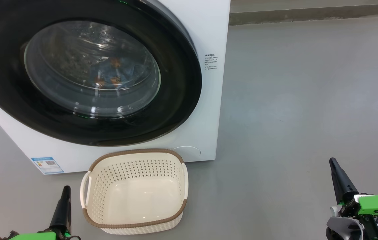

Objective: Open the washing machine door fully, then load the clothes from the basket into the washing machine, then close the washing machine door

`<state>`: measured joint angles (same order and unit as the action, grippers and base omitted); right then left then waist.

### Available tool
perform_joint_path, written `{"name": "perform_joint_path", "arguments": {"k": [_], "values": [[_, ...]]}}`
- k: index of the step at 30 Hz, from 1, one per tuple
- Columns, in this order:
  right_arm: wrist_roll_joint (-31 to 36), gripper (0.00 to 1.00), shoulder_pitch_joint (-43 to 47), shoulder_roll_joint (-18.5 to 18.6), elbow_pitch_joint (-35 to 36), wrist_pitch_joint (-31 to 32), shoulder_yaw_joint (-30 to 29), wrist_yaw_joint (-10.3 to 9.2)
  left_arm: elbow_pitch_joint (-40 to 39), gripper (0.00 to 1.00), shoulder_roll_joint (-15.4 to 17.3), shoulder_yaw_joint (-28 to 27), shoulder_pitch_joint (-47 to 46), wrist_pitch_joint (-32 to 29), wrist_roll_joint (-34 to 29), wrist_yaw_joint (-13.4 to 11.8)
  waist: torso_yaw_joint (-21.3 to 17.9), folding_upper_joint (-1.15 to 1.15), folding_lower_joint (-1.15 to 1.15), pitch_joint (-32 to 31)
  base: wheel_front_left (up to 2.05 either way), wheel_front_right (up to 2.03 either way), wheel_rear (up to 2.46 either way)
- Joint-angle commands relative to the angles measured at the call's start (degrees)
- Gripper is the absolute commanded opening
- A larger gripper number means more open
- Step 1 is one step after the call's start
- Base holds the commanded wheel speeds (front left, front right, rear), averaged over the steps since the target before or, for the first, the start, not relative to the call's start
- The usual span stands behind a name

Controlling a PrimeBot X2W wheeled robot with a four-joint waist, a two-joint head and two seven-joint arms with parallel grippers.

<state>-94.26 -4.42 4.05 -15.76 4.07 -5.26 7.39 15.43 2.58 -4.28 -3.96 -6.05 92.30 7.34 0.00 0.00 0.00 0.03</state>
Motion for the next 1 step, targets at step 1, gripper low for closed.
{"name": "perform_joint_path", "arguments": {"k": [1], "values": [[0.0, 0.00, -1.9, 0.6, 1.6, 0.5, 1.2, 0.10, -1.0, 0.00, 0.6, -2.0, -2.6, -0.2, 0.1, 0.1, 0.0, 0.00, 0.00, 0.0, 0.00, 0.00, 0.00]]}}
